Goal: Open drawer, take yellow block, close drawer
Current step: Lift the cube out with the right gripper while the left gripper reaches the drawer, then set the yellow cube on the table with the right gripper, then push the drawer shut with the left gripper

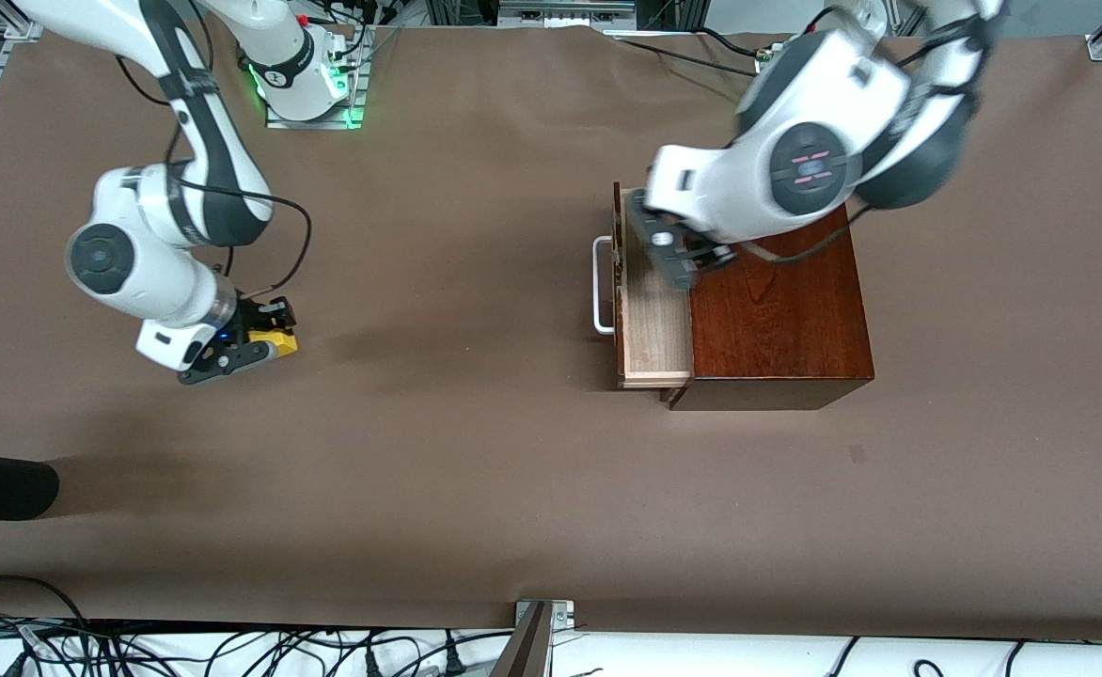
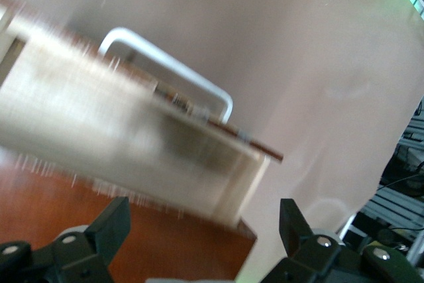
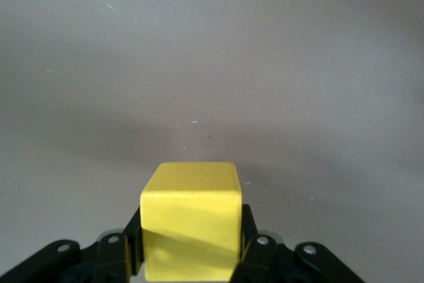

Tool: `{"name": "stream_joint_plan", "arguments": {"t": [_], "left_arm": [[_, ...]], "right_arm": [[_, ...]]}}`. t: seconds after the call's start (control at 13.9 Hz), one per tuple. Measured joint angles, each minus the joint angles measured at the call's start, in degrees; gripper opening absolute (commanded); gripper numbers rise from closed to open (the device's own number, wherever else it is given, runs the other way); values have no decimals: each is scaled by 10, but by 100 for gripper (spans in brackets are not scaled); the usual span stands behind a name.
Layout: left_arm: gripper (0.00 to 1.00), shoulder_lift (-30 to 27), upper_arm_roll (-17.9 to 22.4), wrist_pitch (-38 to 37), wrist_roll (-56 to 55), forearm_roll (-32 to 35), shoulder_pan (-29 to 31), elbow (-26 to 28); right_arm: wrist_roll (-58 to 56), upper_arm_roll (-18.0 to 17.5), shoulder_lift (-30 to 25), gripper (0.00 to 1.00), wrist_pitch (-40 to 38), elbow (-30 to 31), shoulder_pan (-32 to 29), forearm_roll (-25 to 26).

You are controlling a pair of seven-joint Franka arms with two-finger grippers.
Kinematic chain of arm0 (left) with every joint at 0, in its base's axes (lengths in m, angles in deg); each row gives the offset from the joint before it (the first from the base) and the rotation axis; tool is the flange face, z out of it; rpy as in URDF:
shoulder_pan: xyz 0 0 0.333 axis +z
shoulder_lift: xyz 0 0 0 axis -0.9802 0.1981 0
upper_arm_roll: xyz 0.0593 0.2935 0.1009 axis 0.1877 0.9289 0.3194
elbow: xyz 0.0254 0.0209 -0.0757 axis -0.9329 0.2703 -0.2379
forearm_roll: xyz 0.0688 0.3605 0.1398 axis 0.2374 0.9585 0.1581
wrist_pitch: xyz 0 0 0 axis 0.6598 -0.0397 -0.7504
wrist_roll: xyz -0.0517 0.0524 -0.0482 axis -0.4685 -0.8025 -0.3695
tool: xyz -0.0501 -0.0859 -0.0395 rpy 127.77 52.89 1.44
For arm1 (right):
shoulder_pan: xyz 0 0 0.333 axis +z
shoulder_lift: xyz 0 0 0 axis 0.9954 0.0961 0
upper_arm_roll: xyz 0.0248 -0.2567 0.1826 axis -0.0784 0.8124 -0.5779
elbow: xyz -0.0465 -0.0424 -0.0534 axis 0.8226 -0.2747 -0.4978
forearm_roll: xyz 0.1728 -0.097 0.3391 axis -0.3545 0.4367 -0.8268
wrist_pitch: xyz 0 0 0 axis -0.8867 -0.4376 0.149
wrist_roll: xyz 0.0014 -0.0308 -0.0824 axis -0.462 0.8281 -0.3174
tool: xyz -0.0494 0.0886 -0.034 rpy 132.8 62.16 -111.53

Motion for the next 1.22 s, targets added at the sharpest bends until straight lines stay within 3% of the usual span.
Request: {"name": "stream_joint_plan", "arguments": {"t": [0.43, 0.58, 0.79, 1.08, 1.22], "left_arm": [[100, 88, -1, 149, 161, 23, -79, -18], [100, 116, -1, 156, 175, 27, -98, -18], [100, 147, -1, 156, 180, 38, -111, -19], [100, 150, 4, 98, 202, 115, -106, -24], [100, 150, 6, 58, 205, 143, -104, -27]], "right_arm": [[66, -1, 65, 0, 101, 50, 0, 0], [67, -1, 65, 100, 111, 54, 0, 0], [68, -1, 54, 100, 123, 43, 0, 0], [67, -2, -23, 100, -48, -89, -1, 6], [68, -2, -64, 100, -91, -140, -5, 5]]}}
